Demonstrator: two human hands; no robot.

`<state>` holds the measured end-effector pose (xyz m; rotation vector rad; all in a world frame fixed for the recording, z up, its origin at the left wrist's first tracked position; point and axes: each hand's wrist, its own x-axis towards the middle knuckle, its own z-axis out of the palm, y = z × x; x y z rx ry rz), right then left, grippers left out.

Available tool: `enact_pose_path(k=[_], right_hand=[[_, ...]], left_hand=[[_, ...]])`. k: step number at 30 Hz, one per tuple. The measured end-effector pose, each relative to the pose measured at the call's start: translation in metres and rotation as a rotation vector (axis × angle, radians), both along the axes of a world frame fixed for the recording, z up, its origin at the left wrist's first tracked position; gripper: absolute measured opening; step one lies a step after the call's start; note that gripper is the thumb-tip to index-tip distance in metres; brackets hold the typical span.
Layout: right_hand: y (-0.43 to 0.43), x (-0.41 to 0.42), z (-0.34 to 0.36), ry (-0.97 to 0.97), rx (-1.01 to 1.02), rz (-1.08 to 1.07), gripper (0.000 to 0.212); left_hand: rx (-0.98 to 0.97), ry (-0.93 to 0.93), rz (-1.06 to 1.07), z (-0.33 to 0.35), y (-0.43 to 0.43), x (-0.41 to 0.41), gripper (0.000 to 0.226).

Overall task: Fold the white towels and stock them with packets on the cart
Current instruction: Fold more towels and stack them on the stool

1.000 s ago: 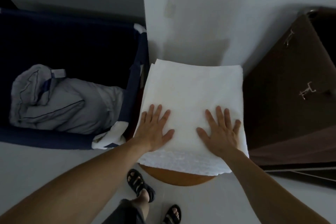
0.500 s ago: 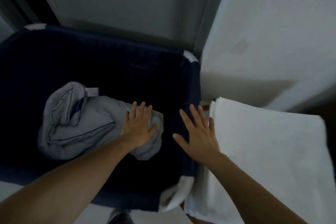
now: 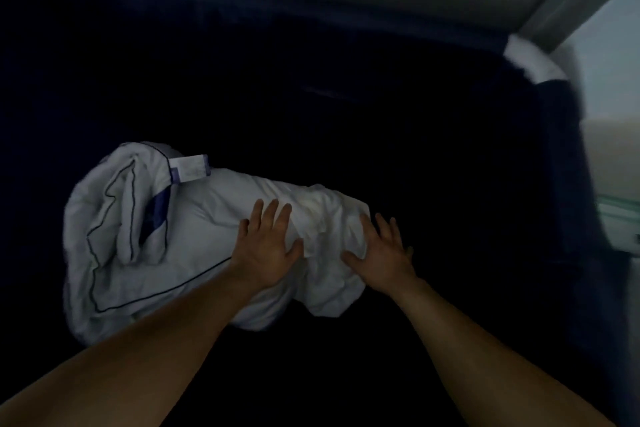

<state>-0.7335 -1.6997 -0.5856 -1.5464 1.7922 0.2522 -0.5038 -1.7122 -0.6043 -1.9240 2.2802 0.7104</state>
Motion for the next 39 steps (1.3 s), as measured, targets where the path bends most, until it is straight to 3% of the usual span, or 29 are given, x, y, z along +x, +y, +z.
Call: enact_pose_path(k=[9,14,19,21,23,24,30,31,34,36,39], right_hand=[[-0.099,0.026,-0.192,-0.085,0.086,-0.053,0.125],[-0.129,0.053,-0.233,-0.101,0.154,-0.107,0.141],[-0.137,0.074,-0.290,-0.044,0.180,-0.148,0.130],[-0.135,0.076,-0.303,-0.029,0.107,-0.209,0.091],[-0.129,0.072,-0.298,-0.097,0.023,-0.264,0.050],[-0.125,0.067,-0.290,-0.146,-0.008,-0.272,0.043],[-0.066,0.042,-0.196,-0.357,-0.099,-0.414,0.060],[-0.055,0.040,-0.173,-0.392,-0.123,-0.440,0.058],[-0.023,0.032,-0.090,-0.356,-0.247,-0.410,0.019],[-0.008,0.029,-0.034,-0.331,-0.318,-0.398,0.017],[0.008,0.029,0.041,-0.375,-0.336,-0.350,0.022]], left_hand=[[0.023,-0.046,-0.020,-0.126,-0.064,0.008,0.095],[0.004,-0.026,-0.017,-0.165,-0.080,0.018,0.086],[0.000,0.014,0.008,-0.176,-0.077,0.029,0.079],[-0.021,0.027,0.011,-0.176,-0.075,0.033,0.079],[-0.025,0.030,0.026,-0.173,-0.073,0.037,0.080],[-0.022,0.029,0.034,-0.169,-0.072,0.037,0.081],[0.044,0.121,0.011,-0.118,-0.049,0.029,0.090],[0.085,0.144,0.011,-0.102,-0.043,0.027,0.093],[0.216,0.174,-0.029,-0.048,-0.032,0.023,0.107],[0.293,0.227,-0.082,-0.009,-0.023,0.019,0.115],[0.381,0.495,-0.110,0.062,-0.006,0.001,0.115]])
